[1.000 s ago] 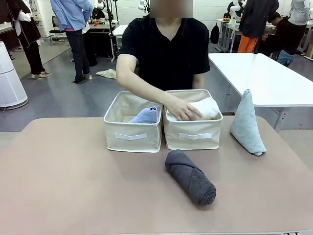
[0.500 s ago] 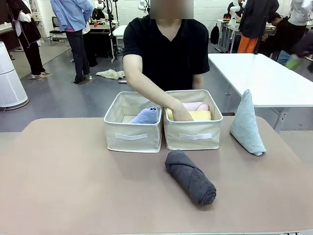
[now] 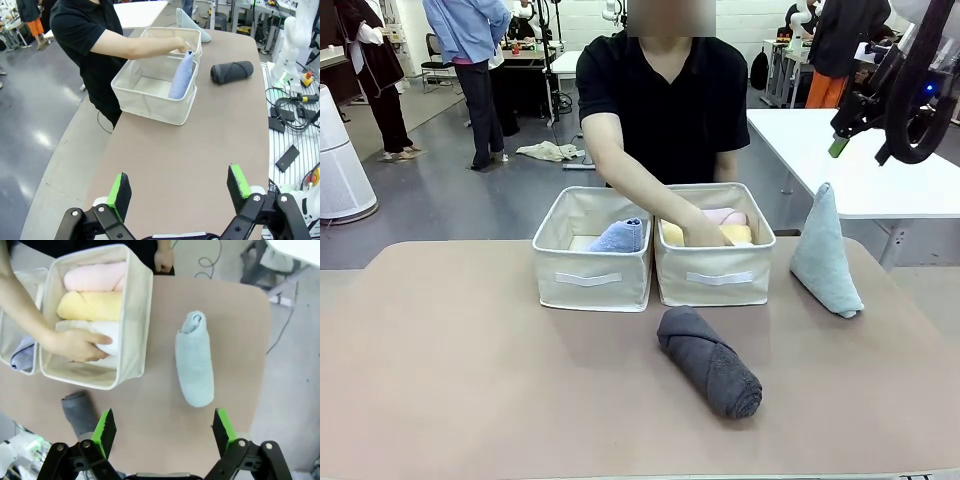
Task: Sort the towels based on their folding style.
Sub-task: Pick up another triangle-folded towel from the table and place it in the left Fabric basket.
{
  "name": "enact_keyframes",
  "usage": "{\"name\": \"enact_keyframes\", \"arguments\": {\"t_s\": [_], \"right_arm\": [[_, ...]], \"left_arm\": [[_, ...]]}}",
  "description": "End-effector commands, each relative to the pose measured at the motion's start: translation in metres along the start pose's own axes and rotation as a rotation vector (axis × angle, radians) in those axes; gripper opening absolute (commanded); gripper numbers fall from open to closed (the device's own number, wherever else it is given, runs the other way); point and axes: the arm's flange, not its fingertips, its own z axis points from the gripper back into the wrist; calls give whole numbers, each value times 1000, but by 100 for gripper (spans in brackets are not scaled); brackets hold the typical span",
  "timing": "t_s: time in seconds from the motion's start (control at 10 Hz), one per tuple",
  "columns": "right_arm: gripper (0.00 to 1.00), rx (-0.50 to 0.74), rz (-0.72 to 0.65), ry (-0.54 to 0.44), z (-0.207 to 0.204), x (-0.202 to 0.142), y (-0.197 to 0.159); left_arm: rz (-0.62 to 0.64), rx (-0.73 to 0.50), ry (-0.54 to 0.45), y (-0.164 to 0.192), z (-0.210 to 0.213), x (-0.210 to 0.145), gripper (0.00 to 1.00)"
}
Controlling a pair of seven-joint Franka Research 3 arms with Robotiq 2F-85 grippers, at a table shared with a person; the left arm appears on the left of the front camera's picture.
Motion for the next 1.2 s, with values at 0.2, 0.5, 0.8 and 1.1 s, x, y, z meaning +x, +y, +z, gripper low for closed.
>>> {"name": "enact_keyframes", "arguments": {"t_s": [0.2,0.5,0.8,1.1], "right_arm": [[100,2,9,-5,5,-7,1],[100,-35,4,41,-6,10,3],[100,-116,-12,139,-39,33,11],[100,-115,-61,228,-68,57,2]], "left_arm": [[-8,-2,-8,-3,1,1,100],[-8,-2,-8,-3,1,1,100],[-8,-2,-8,-3,1,1,100],[-8,-2,-8,-3,1,1,100]]}}
